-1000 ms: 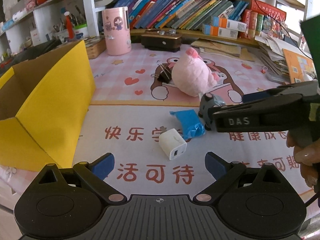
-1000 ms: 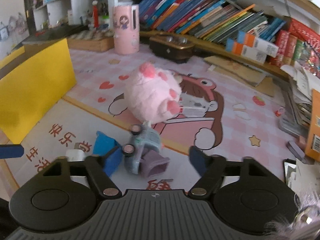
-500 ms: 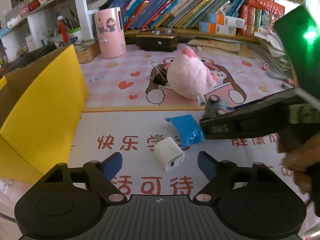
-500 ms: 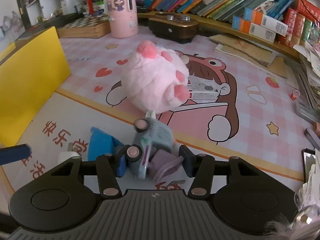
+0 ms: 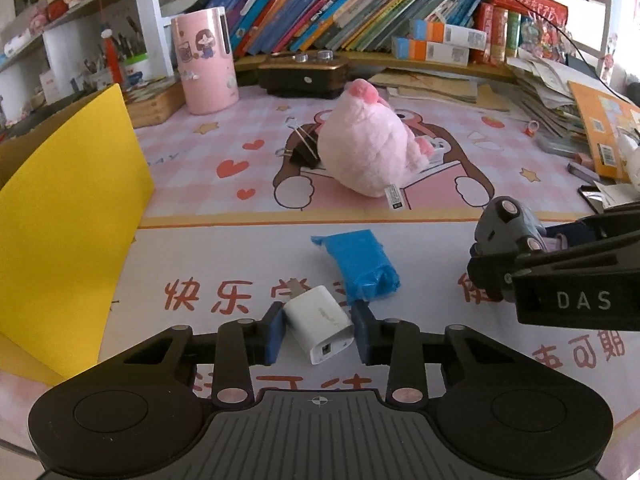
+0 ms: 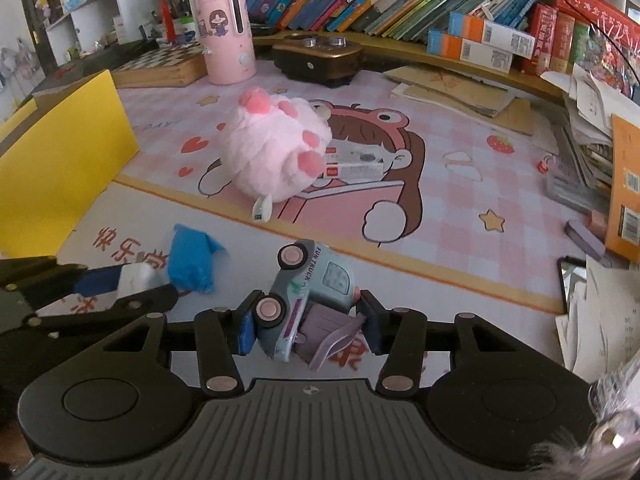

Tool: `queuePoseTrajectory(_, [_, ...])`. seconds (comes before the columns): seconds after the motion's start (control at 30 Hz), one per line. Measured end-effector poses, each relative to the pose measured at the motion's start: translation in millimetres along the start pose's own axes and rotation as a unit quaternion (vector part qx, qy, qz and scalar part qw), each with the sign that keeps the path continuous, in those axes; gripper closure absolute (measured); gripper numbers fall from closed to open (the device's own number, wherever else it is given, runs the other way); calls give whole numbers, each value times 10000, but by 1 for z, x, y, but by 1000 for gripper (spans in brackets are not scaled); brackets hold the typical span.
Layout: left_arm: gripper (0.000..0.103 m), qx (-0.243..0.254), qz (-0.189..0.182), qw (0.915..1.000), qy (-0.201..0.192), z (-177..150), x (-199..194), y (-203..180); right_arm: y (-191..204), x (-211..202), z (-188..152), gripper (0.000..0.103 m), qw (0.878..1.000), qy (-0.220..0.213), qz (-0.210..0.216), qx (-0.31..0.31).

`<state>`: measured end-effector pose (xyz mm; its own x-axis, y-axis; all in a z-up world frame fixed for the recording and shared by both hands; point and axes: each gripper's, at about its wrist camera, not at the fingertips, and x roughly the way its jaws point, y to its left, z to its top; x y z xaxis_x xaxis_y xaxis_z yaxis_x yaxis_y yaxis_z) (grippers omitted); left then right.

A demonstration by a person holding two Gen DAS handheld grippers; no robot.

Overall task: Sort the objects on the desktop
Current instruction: 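Carry the charger and toy car with both grippers toward the yellow box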

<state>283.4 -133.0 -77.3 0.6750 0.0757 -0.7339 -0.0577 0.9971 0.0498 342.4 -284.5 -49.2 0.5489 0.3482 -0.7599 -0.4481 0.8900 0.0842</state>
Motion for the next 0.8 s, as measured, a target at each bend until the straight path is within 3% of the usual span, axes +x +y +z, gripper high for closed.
queuePoseTrajectory(0.27, [69, -185, -142, 9995, -191, 3, -22, 11, 7, -17, -1, 56, 9998, -110, 179, -71])
queuePoseTrajectory(0.6, [69, -786, -424, 9939, -642, 8, -78, 45, 24, -43, 0, 56, 9986, -241, 398, -262])
queuePoseTrajectory(0.8, [69, -908, -468, 9927, -641, -4, -97, 64, 41, -56, -4, 56, 9982, -298, 418, -295])
